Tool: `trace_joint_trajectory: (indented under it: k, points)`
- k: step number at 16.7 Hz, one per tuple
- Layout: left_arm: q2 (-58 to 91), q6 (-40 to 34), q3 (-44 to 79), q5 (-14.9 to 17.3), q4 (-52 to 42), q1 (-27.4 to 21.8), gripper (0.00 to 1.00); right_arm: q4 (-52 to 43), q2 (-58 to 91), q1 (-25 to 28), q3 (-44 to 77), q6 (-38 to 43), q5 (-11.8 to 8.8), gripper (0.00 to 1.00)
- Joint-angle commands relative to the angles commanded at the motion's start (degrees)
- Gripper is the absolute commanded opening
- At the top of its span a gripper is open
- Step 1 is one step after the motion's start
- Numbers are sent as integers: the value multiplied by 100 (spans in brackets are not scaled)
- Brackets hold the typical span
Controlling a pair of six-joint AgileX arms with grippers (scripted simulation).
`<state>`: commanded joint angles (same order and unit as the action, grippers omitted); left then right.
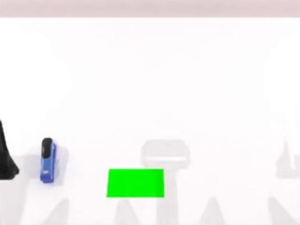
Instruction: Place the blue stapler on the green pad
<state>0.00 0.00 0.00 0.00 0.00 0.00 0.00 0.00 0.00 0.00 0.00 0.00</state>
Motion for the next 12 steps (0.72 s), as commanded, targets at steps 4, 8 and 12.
trace_joint_trajectory:
  k: [4, 8, 12]
  points:
    - [177, -43, 176, 0, -152, -24, 100, 0, 0, 0, 0, 0, 0, 100]
    - [1268, -272, 1177, -11, -975, -142, 100, 0, 0, 0, 0, 0, 0, 100]
    - [3302, -591, 2686, -27, -2254, -329, 100, 0, 0, 0, 0, 0, 0, 100]
